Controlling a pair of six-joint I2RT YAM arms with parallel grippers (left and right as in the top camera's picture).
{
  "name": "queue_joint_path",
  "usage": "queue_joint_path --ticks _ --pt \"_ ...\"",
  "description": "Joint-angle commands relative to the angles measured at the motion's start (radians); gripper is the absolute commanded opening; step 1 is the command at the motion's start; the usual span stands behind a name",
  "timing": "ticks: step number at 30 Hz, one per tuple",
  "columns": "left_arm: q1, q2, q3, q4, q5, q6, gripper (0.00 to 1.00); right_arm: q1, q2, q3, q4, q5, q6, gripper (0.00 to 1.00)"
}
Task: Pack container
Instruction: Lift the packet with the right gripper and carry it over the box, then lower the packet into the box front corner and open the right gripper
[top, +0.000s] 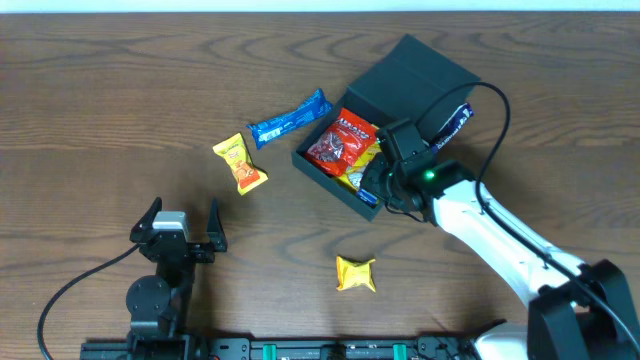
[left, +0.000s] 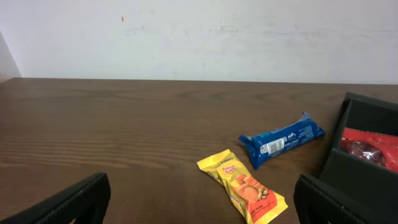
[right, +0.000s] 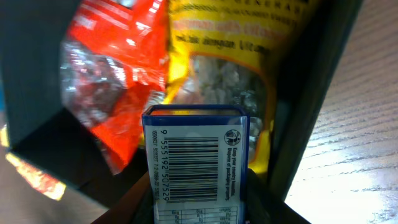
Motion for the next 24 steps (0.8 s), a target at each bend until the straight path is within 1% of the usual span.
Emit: queue_joint_path --ticks 1,5,6,7,8,10,14,16,17,20,21,22,24 --pt "0.002 -0.002 -0.013 -0.044 0.011 0.0 0.95 -0.001 0.037 0.022 0.013 -0.001 0.024 0.19" --pt "0.002 -0.002 -0.013 -0.044 0.011 0.0 0.95 -0.001 0.068 0.022 0.016 0.0 0.049 0.19" --pt "0.002 -0.002 -0.013 -0.044 0.012 0.0 0.95 -0.001 0.068 0.022 0.016 0.001 0.049 0.2" --pt "0.002 -0.002 -0.013 -0.044 0.011 0.0 0.95 -0.001 0.068 0.022 0.017 0.005 0.049 0.24" --pt "0.002 -0.002 -0.013 -0.044 0.011 0.0 0.95 -0.001 0.069 0.022 0.018 0.008 0.049 0.25" --pt "0.002 -0.002 -0.013 -0.044 0.011 0.0 0.95 -0.001 0.068 0.022 0.02 0.008 0.049 0.28" --pt "0.002 -0.002 -0.013 -0.044 0.011 0.0 0.95 -0.001 0.068 0.025 0.031 0.007 0.048 0.29" --pt "0.002 -0.002 -0.013 -0.044 0.011 0.0 0.95 -0.001 0.068 0.029 0.03 0.007 0.048 0.36" --pt "0.002 -0.002 -0.013 -0.044 0.011 0.0 0.95 -0.001 0.068 0.031 0.03 0.007 0.048 0.37" --pt "0.002 -0.002 -0.013 -0.044 0.011 0.0 0.95 -0.001 0.068 0.035 0.029 0.007 0.048 0.37" --pt "0.002 -0.002 -0.013 -0.044 0.011 0.0 0.95 -0.001 0.068 0.035 0.029 0.007 0.048 0.39" --pt "0.002 -0.002 -0.013 -0.044 0.011 0.0 0.95 -0.001 0.068 0.035 0.029 0.007 0.048 0.46" --pt "0.002 -0.002 -0.013 -0.044 0.011 0.0 0.95 -0.001 0.068 0.035 0.029 0.007 0.048 0.47"
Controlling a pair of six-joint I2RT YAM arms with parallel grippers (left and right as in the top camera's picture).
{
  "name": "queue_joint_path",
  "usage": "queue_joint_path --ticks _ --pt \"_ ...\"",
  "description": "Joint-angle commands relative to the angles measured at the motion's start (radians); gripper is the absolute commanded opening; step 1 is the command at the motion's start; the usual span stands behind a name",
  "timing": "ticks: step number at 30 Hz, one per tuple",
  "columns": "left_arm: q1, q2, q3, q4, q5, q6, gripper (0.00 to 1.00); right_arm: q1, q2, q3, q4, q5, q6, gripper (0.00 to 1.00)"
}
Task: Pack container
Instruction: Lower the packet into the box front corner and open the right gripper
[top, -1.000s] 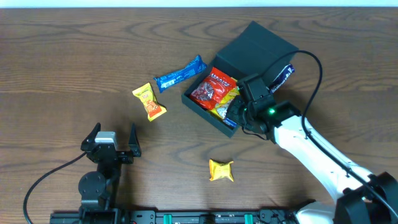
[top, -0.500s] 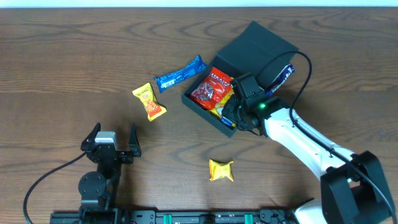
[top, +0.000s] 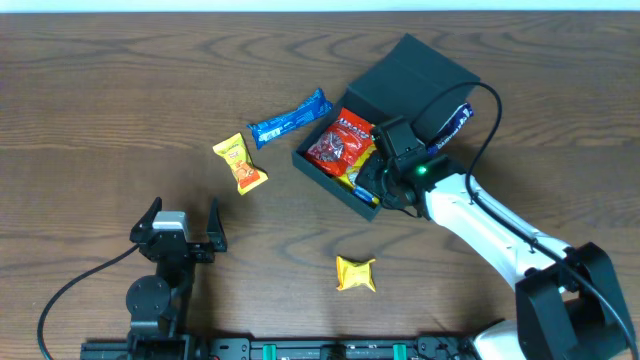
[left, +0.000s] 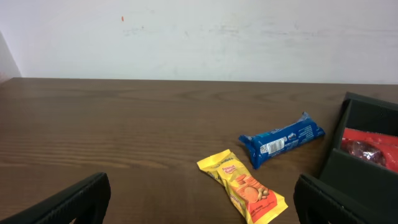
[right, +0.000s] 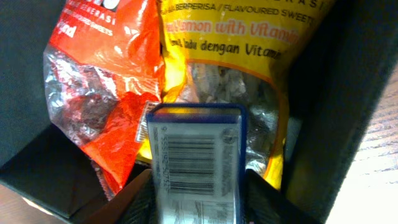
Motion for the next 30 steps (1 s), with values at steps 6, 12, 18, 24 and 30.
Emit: queue_joint_path --ticks 6,12,18,24,30 --pt "0.002 -0.002 -0.013 -0.044 0.011 0.0 0.95 -0.001 0.009 0.019 -0.002 0.012 0.006 0.54" --pt "0.002 -0.002 -0.013 -0.044 0.011 0.0 0.95 -0.001 -0.003 0.076 -0.056 0.011 0.002 0.46" --pt "0.002 -0.002 -0.013 -0.044 0.011 0.0 0.95 0.014 -0.033 0.126 -0.13 0.011 0.002 0.36" --pt "0.002 -0.002 -0.013 -0.044 0.011 0.0 0.95 0.025 -0.028 0.128 -0.157 0.024 0.002 0.02" --pt "0.002 -0.002 -0.013 -0.044 0.012 0.0 0.95 0.024 -0.026 0.128 -0.271 0.12 0.035 0.02"
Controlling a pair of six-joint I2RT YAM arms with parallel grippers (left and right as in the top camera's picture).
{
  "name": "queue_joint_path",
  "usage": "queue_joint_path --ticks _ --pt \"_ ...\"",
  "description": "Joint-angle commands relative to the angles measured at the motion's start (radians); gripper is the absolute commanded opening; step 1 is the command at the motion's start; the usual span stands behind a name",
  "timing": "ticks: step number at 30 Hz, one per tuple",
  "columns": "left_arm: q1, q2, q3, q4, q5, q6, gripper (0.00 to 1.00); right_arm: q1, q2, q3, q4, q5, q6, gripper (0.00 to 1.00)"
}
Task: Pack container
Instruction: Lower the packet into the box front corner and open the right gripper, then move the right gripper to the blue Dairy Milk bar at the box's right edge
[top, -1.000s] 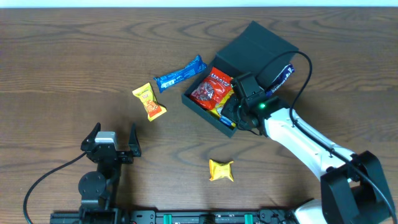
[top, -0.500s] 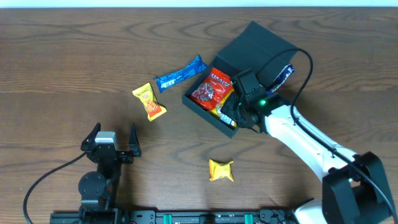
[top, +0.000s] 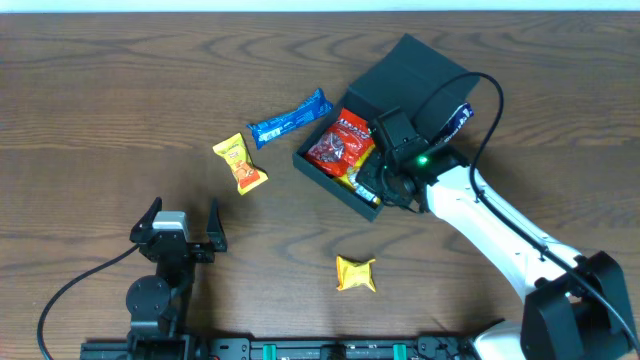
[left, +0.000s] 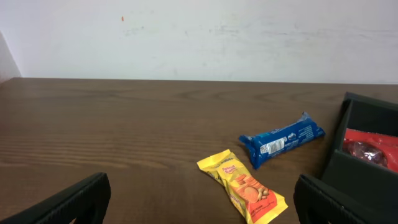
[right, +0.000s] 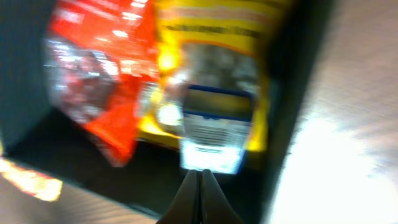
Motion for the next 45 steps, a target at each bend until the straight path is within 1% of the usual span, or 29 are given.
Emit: queue_joint_path --ticks 1,11,18,22,27,31,34,37,42,45 --pt "0.002 -0.002 -0.013 -0.044 0.011 0.0 0.95 0.005 -0.01 0.014 -0.048 0.114 0.03 0.01" --pt "0.002 -0.002 -0.013 -0.044 0.011 0.0 0.95 0.003 0.033 0.014 0.042 0.123 0.0 0.03" --pt "0.002 -0.002 -0.013 -0.044 0.011 0.0 0.95 0.003 0.058 0.014 0.045 0.114 -0.001 0.04" --pt "0.002 -0.002 -0.013 -0.044 0.012 0.0 0.95 -0.002 0.106 0.014 0.059 0.127 -0.008 0.03" --pt "0.002 -0.002 -0.013 -0.044 0.011 0.0 0.95 -0.002 0.153 0.014 0.124 0.129 -0.041 0.03" --pt "0.002 -0.002 -0.013 -0.044 0.011 0.0 0.95 -0.002 0.154 0.014 0.14 0.126 -0.053 0.02" --pt "0.002 -0.002 -0.013 -0.044 0.011 0.0 0.95 -0.001 0.123 0.014 0.12 0.121 -0.057 0.01" --pt "0.002 -0.002 -0.013 -0.044 0.011 0.0 0.95 -0.001 0.035 0.014 0.077 0.121 -0.066 0.02" --pt "0.002 -0.002 -0.013 -0.044 0.011 0.0 0.95 -0.01 -0.14 0.014 0.073 0.148 -0.185 0.02" --pt "0.002 -0.002 -0.013 -0.044 0.011 0.0 0.95 -0.061 -0.217 0.014 0.014 0.182 -0.224 0.03"
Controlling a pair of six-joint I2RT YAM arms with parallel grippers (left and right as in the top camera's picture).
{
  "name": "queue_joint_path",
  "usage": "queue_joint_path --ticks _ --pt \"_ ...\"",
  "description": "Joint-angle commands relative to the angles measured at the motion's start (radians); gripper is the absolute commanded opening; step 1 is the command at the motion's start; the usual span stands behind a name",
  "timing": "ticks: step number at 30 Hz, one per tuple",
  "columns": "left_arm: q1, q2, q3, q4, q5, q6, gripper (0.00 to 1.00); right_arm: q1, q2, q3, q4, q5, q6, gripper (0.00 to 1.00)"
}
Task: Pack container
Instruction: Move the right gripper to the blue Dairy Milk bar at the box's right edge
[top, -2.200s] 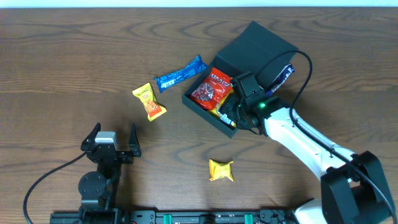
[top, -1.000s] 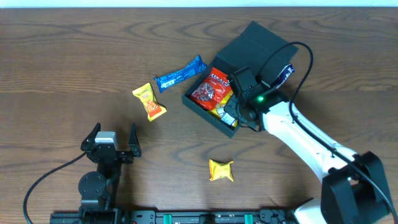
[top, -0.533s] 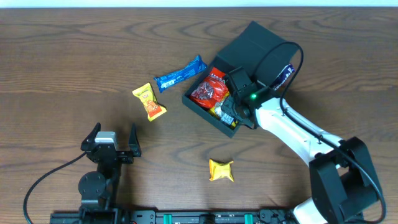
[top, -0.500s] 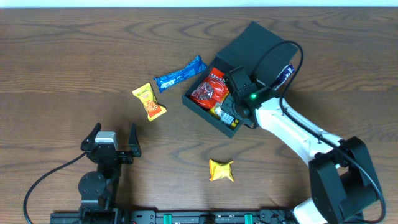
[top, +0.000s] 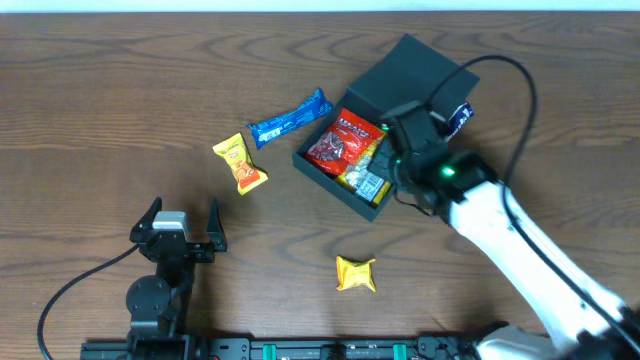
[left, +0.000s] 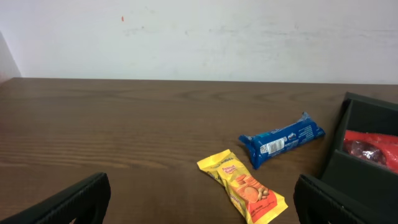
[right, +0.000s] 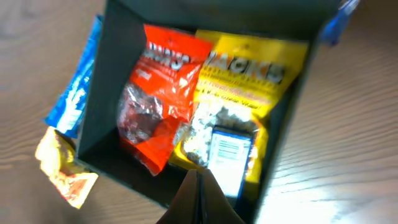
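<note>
The black box (top: 345, 190) stands open, its lid (top: 410, 75) tipped back. Inside lie a red packet (right: 158, 93), a yellow packet (right: 249, 68) and, on the yellow one, a small blue barcode packet (right: 227, 158). My right gripper (right: 196, 183) hangs above the box's near corner, shut and empty; in the overhead view the right gripper (top: 393, 160) is over the box's right side. A blue bar (top: 288, 118), a yellow-orange biscuit packet (top: 240, 163) and a yellow candy (top: 355, 273) lie on the table. My left gripper (left: 199, 208) rests open near the front edge.
A blue item (top: 460, 117) lies behind the lid at the right. The brown wooden table (top: 100, 80) runs to a white wall at the back. The right arm's cable (top: 500, 65) loops over the lid.
My right gripper, still shut and empty, now sits higher above the box, so the whole box shows. The blue barcode packet stays in the box. The left arm has not moved.
My right gripper first held the blue barcode packet over the box's near corner. Then it was lower, inside the box, with the packet still in it. By 1.5 s ago the packet lay on the yellow packet and the fingers were shut. Now the gripper is higher.
</note>
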Motion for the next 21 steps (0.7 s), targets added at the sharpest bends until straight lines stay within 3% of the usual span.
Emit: queue_joint_path --ticks 1,6,10,11,15,21 --pt "0.002 -0.002 -0.013 -0.044 0.011 0.0 0.95 -0.066 -0.053 0.005 -0.047 0.05 -0.086 0.04" --pt "0.002 -0.002 -0.013 -0.044 0.011 0.0 0.95 -0.241 -0.112 0.005 -0.102 0.008 -0.307 0.31" --pt "0.002 -0.002 -0.013 -0.044 0.011 0.0 0.95 -0.377 -0.1 0.005 -0.103 -0.016 -0.36 0.8" --pt "0.002 -0.002 -0.013 -0.044 0.011 0.0 0.95 -0.43 -0.076 0.005 -0.093 -0.038 -0.367 0.99" --pt "0.002 -0.002 -0.013 -0.044 0.012 0.0 0.95 -0.526 0.061 0.005 -0.037 -0.146 -0.43 0.99" --pt "0.002 -0.002 -0.013 -0.044 0.012 0.0 0.95 -0.531 0.224 0.005 0.107 -0.172 -0.333 0.95"
